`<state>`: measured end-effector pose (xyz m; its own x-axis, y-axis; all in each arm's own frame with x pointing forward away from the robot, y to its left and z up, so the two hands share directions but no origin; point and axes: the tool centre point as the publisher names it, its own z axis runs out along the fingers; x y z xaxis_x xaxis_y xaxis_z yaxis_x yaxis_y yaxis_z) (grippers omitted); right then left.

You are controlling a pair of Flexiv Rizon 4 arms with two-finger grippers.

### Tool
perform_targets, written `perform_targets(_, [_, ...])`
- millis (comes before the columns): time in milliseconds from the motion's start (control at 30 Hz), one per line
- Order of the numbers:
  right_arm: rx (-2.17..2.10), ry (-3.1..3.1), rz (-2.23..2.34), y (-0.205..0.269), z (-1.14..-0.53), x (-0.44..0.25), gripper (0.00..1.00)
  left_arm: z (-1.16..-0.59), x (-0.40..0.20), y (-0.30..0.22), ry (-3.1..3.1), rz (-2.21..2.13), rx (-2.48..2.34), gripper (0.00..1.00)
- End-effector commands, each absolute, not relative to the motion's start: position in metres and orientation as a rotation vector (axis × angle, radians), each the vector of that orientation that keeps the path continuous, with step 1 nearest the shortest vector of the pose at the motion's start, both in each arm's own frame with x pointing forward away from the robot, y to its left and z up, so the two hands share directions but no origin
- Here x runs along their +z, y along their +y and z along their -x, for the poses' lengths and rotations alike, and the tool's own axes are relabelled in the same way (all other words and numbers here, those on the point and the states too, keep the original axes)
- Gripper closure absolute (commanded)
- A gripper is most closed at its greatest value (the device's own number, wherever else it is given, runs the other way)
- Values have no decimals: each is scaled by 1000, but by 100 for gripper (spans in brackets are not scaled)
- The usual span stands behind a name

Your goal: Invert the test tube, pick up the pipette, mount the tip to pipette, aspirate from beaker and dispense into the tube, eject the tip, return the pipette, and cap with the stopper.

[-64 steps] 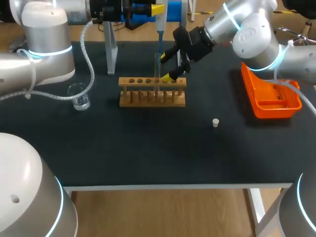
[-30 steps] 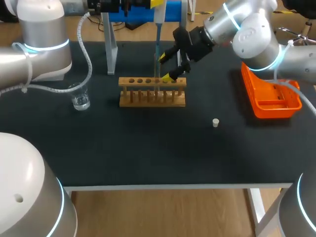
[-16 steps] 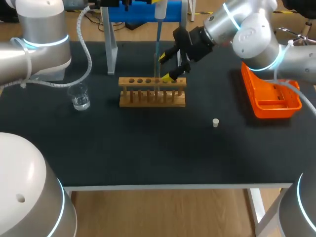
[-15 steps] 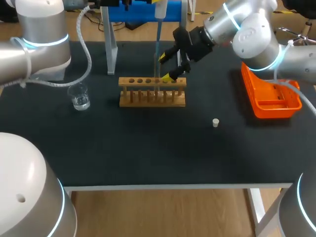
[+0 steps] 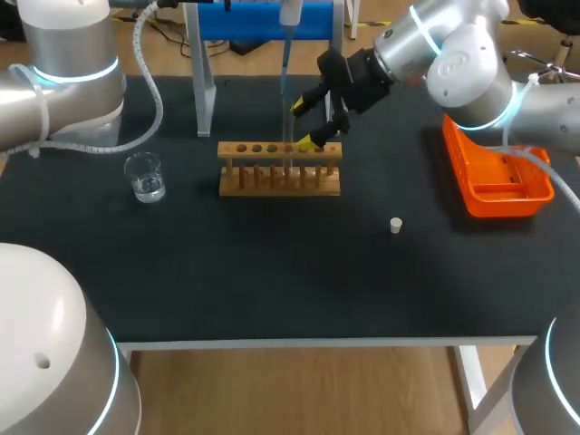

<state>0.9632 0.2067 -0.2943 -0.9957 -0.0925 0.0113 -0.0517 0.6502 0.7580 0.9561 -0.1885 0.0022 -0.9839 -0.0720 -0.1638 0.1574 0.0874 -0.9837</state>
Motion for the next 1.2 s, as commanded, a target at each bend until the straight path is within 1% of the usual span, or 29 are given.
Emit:
perform_targets(33, [-1283,-2808,-124,207,-964,-294,0,-939,6,-174,2170,-61,-1988,100])
perform_targets(200, [-1283,-2808,-124,207,-964,-294,0,-924,-1,-160,2132,-49,-1985,100])
perform_targets(300, [-1283,-2808,-124,207,-964,-294,0,-899,-21,-140,2077,22,-1998,100])
perform_targets(467, [-1283,-2808,-124,207,-964,-294,0,-871,-39,-129,2024,30,-2020,100])
perform_targets(900, [-1283,-2808,-124,207,-964,-294,0,-818,-85,-140,2073,25,-2057,100])
perform_targets(1200, [-1283,-2808,-124,207,-964,-294,0,-807,-105,-147,2106,-20,-2088,100])
